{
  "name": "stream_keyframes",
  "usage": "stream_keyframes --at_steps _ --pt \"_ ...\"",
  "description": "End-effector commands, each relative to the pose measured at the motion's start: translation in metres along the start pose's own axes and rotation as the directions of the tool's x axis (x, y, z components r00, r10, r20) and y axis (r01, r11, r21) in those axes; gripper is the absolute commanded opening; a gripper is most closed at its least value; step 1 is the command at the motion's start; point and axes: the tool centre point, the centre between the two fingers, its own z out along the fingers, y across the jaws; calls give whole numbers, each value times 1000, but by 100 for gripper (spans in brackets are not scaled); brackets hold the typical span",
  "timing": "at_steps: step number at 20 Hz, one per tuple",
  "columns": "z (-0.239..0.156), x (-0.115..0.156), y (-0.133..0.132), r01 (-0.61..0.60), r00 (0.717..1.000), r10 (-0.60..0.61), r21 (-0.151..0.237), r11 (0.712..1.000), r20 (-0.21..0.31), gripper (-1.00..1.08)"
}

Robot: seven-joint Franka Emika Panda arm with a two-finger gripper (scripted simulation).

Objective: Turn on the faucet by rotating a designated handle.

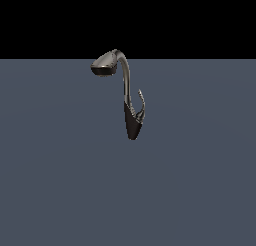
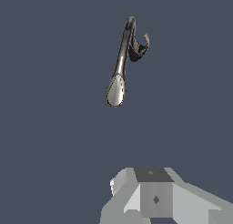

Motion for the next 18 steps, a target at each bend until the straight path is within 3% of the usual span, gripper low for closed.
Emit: stream_keyframes --at_steps 1,7,11,14,18 --pt "2 5 -1 -20 1000 20 14 1000 5 -100" --pt "11 28 -6 -112 993 110 74 991 29 -100" --pt "21 51 -9 -206 978 200 128 970 59 -100" --pt "32 72 -11 -296 954 284 173 939 94 -100" --pt "48 102 -10 -424 904 399 226 877 152 -100"
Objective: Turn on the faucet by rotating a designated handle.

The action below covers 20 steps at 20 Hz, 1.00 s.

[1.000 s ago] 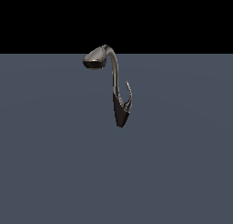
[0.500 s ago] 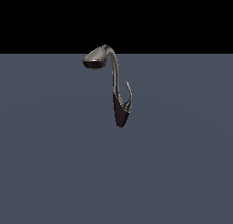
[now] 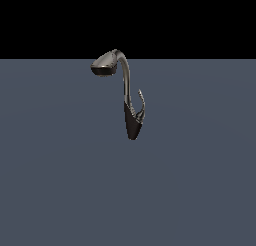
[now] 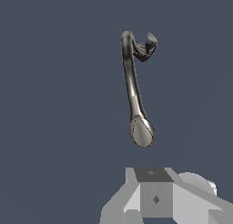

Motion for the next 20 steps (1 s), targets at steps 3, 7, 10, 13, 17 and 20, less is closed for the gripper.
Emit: stream_keyframes --at_steps 3,7,10,13,17,20 --pt "18 35 -7 -159 987 156 74 985 43 -100" --pt "36 66 -9 -304 952 293 128 944 93 -100" --pt "51 91 -8 -412 909 394 160 897 135 -100" --pt "66 115 -6 -518 853 489 184 835 180 -100" --pt "90 147 1 -651 757 606 203 732 244 -100" --pt "109 170 9 -741 670 682 207 639 293 -100"
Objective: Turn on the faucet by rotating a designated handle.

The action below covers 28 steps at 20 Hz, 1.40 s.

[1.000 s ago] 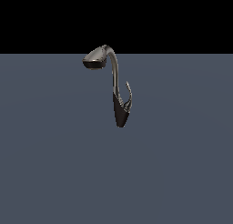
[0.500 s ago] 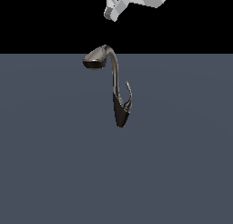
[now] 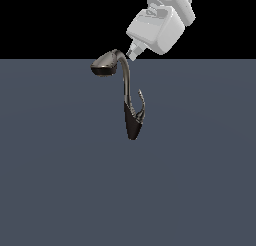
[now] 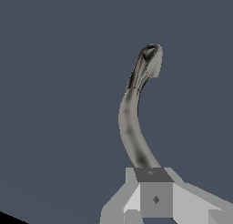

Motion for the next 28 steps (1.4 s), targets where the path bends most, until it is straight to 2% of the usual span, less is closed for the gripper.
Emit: stream_keyframes --at_steps 1,8,16,20,28 --pt "12 23 -6 -106 994 105 32 994 22 -100" --pt "42 80 -11 -353 934 346 90 931 85 -100" --pt "62 117 -10 -501 864 487 115 858 128 -100" --pt "66 123 -9 -525 850 510 119 843 135 -100" --pt "66 116 -3 -525 850 510 118 843 135 -100"
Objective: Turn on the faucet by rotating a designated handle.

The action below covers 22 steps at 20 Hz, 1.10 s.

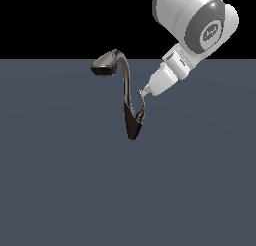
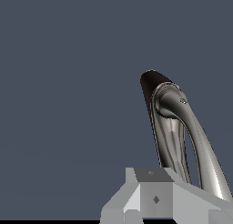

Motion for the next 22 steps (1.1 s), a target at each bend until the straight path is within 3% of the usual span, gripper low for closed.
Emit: stream_keyframes --at_steps 1,14,15,22 --pt "0 -3 6 1 1000 -1 0 1000 0 -100" --pt "0 -15 43 0 1000 0 1 1000 0 -100" --pt "-2 -8 36 -6 1000 6 11 1000 -6 -100" --pt "-1 0 61 -4 1000 4 7 1000 -3 -100"
